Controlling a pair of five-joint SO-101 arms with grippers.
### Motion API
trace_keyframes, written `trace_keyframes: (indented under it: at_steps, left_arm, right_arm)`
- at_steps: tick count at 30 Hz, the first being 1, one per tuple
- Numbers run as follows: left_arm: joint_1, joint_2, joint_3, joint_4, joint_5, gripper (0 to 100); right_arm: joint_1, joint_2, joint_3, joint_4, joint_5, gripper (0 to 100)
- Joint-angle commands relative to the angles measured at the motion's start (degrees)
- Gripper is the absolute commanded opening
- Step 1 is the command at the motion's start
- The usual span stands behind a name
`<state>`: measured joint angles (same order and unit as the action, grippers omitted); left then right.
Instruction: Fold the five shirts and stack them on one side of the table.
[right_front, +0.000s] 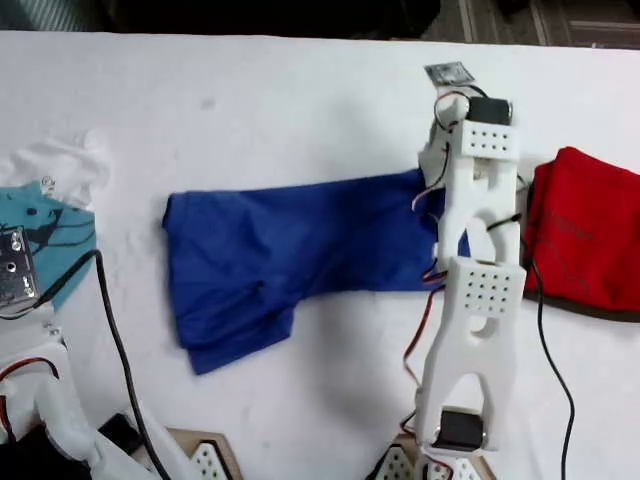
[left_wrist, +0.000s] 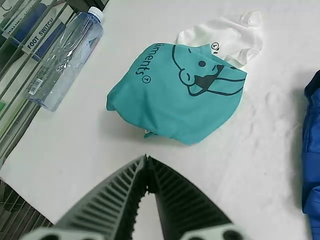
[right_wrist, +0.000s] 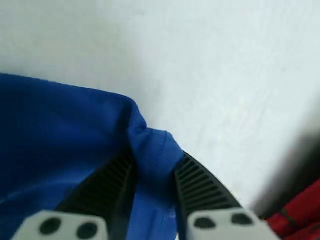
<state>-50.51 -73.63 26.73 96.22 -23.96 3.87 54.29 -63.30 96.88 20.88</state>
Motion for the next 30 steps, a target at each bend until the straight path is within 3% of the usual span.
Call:
trace_keyframes:
  at_steps: [1, 4, 8, 13, 18, 24, 30]
  left_arm:
    - [0.0, -0.3, -0.4, 0.4, -0.1, 2]
    - [-0.1, -0.3, -0.4, 0.4, -0.1, 2]
    - [-0.2, -0.3, -0.4, 0.4, -0.1, 2]
    - [-0.2, -0.3, -0.4, 0.4, -0.1, 2]
    - [0.0, -0.3, -0.4, -0.1, -0.1, 2]
    - [0.0, -0.3, -0.4, -0.1, -0.2, 2]
    - [0.0, -0.3, -0.3, -0.1, -0.1, 2]
  right_arm:
    - [-0.7, -2.9, -7.1, 1.9, 0.3, 17.0]
    - [-2.6, -6.7, -9.3, 1.7, -2.9, 28.6]
    - [-7.3, -12.2, -9.4, 1.7, -6.3, 30.8]
    - [-14.3, -18.1, -7.8, 1.9, -6.2, 23.2]
    - [-24.0, -25.1, 7.2, 1.9, -4.3, 1.2]
    - [-37.4, -31.8, 32.3, 1.5, -3.2, 2.0]
    - [-44.2, -27.6, 36.3, -0.1, -3.6, 2.0]
